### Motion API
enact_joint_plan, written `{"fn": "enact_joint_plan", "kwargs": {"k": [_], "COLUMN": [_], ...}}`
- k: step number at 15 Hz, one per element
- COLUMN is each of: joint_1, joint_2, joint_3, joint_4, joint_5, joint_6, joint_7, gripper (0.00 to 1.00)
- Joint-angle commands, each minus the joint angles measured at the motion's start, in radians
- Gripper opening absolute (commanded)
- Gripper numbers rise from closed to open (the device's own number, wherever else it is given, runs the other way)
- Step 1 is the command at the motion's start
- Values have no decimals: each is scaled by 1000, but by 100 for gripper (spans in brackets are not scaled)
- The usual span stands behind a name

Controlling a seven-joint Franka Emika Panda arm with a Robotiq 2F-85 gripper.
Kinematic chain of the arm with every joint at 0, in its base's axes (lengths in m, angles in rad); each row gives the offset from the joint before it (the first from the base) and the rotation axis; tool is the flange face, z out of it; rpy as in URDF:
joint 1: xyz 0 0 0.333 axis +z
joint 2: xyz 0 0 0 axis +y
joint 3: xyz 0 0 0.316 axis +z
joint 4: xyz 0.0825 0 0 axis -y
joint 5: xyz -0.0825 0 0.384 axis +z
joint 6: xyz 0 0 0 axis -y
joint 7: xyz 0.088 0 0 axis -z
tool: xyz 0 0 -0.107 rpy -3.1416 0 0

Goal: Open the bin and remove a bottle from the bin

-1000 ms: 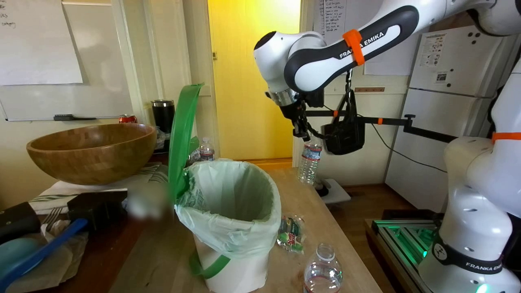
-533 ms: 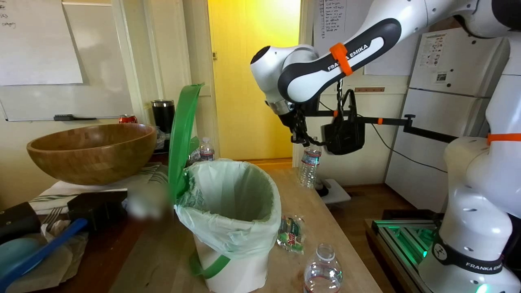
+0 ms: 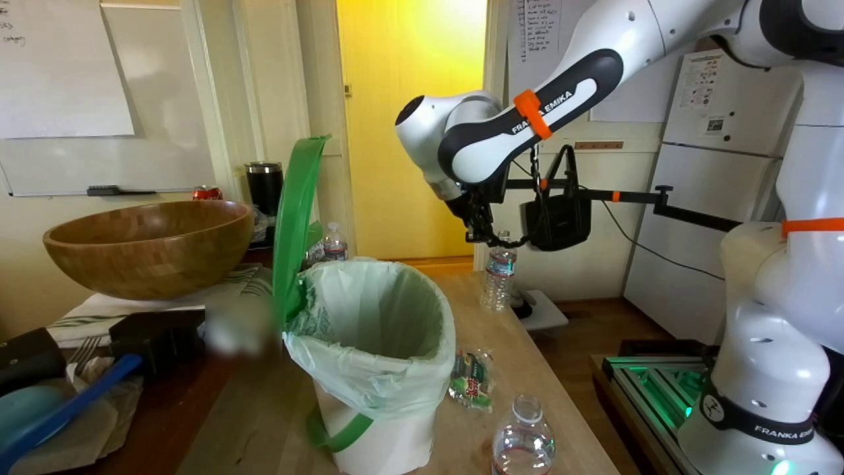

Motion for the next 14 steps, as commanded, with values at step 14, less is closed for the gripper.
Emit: {"fn": "enact_joint_plan", "kwargs": {"k": [14], "joint_1": [1], "joint_2": [120], "joint_3": [-14], "joint_4": [77], "joint_5": [3], "joint_6": [-3], "joint_7": [20], "gripper": [0]}}
